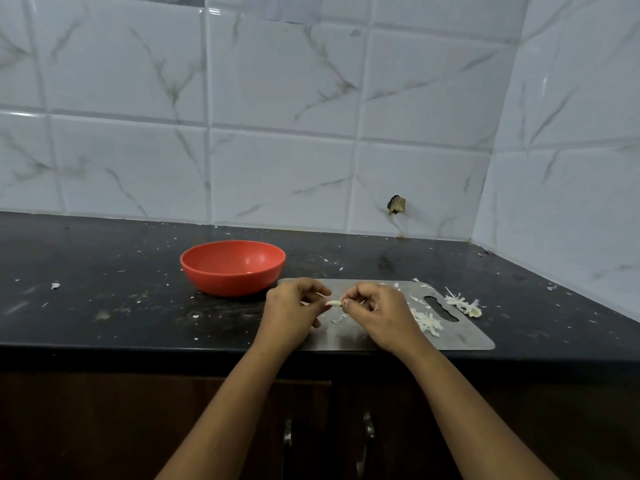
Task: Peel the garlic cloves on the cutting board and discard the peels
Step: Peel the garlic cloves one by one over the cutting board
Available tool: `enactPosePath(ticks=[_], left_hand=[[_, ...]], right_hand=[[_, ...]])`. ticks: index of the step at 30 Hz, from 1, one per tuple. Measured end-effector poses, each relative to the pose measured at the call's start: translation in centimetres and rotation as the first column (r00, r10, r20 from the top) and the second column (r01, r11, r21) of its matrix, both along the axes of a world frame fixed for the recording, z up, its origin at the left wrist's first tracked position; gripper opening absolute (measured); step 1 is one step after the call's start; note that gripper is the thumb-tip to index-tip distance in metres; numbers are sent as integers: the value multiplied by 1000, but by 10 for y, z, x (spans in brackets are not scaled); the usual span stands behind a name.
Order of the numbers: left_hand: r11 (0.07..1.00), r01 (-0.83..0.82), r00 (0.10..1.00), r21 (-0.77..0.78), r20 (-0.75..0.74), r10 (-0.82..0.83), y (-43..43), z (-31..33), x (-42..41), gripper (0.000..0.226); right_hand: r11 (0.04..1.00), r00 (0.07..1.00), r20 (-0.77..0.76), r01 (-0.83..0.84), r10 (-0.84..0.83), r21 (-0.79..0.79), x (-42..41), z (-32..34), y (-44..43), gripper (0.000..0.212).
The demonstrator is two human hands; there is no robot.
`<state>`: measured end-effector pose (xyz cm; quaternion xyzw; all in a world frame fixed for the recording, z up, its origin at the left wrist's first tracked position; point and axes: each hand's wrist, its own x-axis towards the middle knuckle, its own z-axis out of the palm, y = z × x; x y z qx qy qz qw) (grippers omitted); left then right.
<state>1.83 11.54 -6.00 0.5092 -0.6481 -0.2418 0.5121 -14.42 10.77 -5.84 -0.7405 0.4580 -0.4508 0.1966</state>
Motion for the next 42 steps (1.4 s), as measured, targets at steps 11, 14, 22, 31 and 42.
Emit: enactPosePath(ticks=[11,14,22,31,42], left_hand=[[1000,-16,1000,-22,25,16,6,-1,-5,27],[998,-28,999,-51,23,29,7,1,-8,18],[999,31,998,-10,-50,-32,7,2,-6,15],[995,79,961,67,-270,-58,5,3,0,8],[985,129,940,114,-331,-84,2,4,5,10]], right_hand=[[975,980,-17,197,-200,-101,2,-6,-5,10],[978,983,-64,166,-175,-125,3,-7,-3,9],[992,1000,6,0,1,-124,3,-6,1,23],[995,994,103,41,-32,-91,-1,-7,-2,15],[978,970,143,205,-197,-45,-1,-9,-6,20]])
